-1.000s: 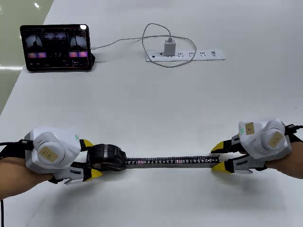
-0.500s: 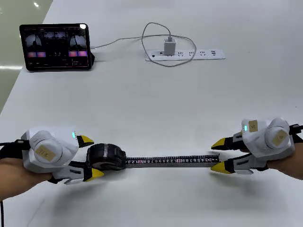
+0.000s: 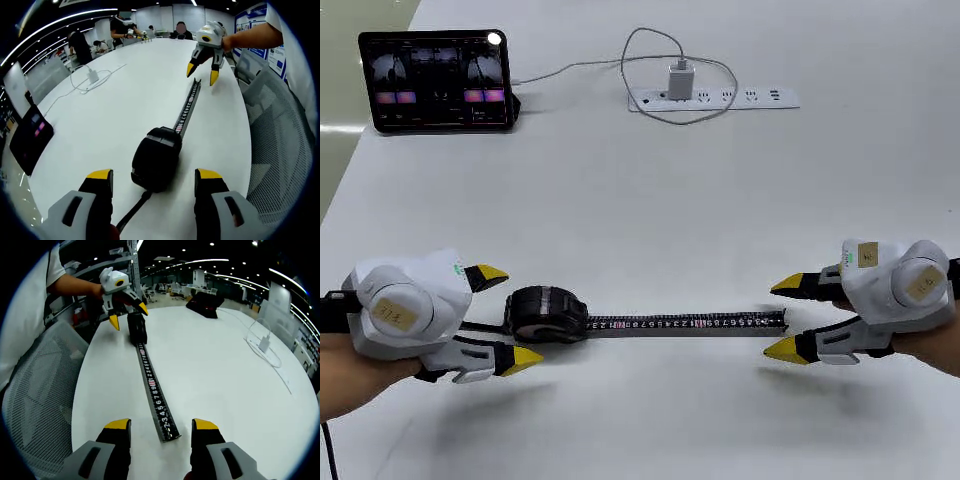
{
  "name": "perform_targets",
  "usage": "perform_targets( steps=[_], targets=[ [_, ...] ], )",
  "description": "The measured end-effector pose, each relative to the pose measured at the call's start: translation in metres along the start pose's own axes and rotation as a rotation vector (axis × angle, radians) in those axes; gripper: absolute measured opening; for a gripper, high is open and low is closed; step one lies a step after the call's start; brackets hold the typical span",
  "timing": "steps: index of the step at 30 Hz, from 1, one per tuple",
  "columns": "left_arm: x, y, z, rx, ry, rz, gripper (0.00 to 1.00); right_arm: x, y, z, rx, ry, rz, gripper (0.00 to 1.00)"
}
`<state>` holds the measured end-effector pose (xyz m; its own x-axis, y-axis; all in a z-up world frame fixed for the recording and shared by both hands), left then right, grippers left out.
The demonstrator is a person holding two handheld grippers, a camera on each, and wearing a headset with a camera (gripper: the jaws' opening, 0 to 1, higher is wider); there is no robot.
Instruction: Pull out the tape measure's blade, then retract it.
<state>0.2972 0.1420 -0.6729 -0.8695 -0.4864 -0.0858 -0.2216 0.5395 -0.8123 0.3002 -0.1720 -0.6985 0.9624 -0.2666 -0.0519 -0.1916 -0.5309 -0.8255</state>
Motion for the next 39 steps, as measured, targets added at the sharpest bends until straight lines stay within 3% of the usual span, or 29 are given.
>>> perform_targets(
  steps=[12, 30, 39],
  targets=[
    [0.013, -0.004, -0.011, 0.055, -0.048, -0.037, 0.68, -0.015, -0.009, -0.003, 0.031, 0.043, 0.009, 0.49],
    [0.028, 0.003, -0.028, 0.109, -0.12, -0.112, 0.78, -0.036, -0.018, -0.008, 0.097, 0.105, 0.051, 0.58],
    [0.033, 0.003, -0.037, 0.145, -0.154, -0.154, 0.79, -0.039, -0.025, -0.019, 0.147, 0.188, 0.065, 0.61]
  ],
)
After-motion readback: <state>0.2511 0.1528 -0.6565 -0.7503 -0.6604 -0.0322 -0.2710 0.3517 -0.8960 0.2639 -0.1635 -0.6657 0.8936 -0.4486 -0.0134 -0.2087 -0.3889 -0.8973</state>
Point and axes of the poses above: the centre of the closed fingertips' face, and the gripper's own axes: z roughly forward along the fingers, x roughly to its right, y roughly out of its underside, the point moved 4 cm from there along -z, roughly backward along the fingers, and after that the axes turned 14 degrees about x, right-handed, at the moved point
